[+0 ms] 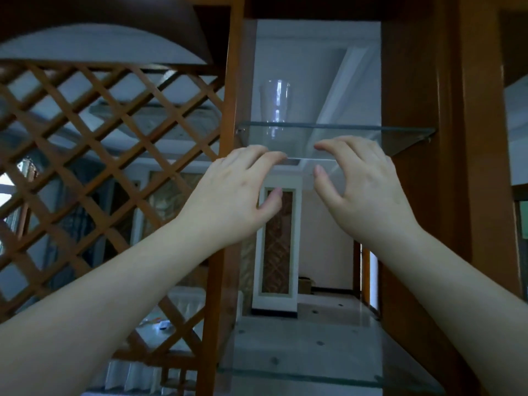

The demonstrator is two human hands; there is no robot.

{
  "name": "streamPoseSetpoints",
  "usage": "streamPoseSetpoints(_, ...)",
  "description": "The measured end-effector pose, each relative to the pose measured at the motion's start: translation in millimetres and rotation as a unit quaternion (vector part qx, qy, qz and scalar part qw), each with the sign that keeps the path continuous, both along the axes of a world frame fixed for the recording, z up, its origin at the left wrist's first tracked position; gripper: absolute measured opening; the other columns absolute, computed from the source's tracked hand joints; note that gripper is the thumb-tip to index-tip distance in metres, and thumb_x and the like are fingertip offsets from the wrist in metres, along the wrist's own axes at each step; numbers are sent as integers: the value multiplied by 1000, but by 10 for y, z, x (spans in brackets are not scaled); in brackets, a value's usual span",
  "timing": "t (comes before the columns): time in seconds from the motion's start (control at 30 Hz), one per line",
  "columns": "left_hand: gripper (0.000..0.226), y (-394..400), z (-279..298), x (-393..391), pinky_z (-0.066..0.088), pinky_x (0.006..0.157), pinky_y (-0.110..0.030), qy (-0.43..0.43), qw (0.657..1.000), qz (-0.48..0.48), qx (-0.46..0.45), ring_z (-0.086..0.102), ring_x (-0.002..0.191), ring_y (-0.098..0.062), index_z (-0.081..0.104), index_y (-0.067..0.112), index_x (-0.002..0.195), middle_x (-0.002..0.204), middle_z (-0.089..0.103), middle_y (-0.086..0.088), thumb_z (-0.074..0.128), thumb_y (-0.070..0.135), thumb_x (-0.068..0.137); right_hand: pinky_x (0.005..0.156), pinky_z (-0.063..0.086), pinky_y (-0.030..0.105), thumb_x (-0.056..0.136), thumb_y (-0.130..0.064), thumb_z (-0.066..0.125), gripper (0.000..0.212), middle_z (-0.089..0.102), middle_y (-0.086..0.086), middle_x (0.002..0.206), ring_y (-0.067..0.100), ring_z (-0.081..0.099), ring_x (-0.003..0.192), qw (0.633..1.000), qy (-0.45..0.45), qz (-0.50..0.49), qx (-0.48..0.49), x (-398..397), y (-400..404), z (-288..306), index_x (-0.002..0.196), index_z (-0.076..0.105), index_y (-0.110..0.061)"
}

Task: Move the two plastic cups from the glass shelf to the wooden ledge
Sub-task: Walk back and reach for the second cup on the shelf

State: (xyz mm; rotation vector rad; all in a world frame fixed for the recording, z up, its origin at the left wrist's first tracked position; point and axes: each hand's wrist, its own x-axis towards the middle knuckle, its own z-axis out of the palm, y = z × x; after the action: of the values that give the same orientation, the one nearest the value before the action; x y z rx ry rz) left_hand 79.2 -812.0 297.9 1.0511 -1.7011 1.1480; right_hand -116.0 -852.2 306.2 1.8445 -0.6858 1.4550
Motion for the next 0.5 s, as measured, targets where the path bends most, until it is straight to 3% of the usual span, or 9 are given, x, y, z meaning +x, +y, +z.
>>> streamPoseSetpoints(0.17, 51, -79, 299, 79, 37, 100, -34, 10, 1000, 7, -7, 45, 126, -18, 44, 19, 140, 136, 52, -2, 52, 36, 92, 99, 34, 38, 95, -35, 47, 39, 57, 3, 125, 19, 47, 119, 1000, 2, -6, -3, 32, -64, 427, 130, 53, -19)
streamPoseSetpoints(0.4, 52, -106, 546, 150, 31, 103, -29, 2, 1000, -26, -7, 43, 128, -16, 41, 20, 142, 138, 52, -2, 49, 32, 92, 96, 38, 31, 97, -37, 45, 41, 55, 2, 130, 15, 49, 119, 996, -56, 48, 48, 43, -250, 867, 133, 51, -18)
streamPoseSetpoints(0.5, 55, -129, 644, 189, 28, 101, -24, -5, 999, -29, 12, 40, 129, -12, 36, 25, 144, 141, 48, 2, 49, 36, 92, 94, 42, 36, 96, -43, 43, 47, 52, 3, 134, 18, 51, 118, 996, -37, 9, 81, 60, -289, 1039, 138, 44, -22)
